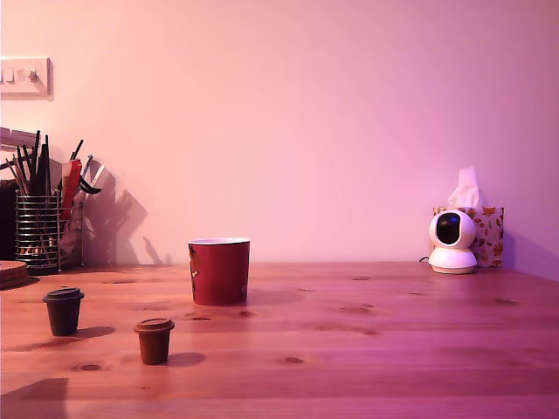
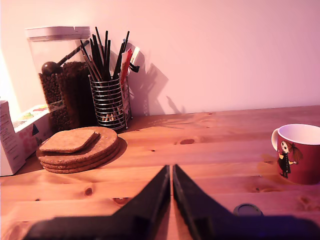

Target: Pick up the coffee capsules on the table and drop them inside the coffee cup

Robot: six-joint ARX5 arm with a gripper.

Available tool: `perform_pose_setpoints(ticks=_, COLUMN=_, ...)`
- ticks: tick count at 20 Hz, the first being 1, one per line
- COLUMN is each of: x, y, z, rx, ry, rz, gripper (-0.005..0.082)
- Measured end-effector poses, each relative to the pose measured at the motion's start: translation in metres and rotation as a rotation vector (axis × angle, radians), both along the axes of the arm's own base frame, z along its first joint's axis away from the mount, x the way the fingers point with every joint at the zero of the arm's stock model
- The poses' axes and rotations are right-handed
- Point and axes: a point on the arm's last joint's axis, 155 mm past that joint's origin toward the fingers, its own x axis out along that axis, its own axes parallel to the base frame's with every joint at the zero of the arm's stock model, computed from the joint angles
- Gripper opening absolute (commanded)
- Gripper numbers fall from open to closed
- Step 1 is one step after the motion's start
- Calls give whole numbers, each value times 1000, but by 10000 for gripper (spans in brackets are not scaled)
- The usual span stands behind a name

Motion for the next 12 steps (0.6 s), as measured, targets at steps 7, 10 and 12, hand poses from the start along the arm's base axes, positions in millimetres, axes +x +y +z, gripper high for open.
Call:
perform_pose_setpoints(ticks=7, x=-9, y=-15, z=28, rx=-93, ry=-12, rz=-94, gripper=-19)
perform_pose_setpoints(ticks=10, x=-10, y=-21, z=36, rx=-126, ry=-39, rz=-129, gripper=-19)
perform_pose_setpoints(ticks=12, x=-12, y=-33, z=40, rx=-163, ry=-46, rz=-195, gripper=-19)
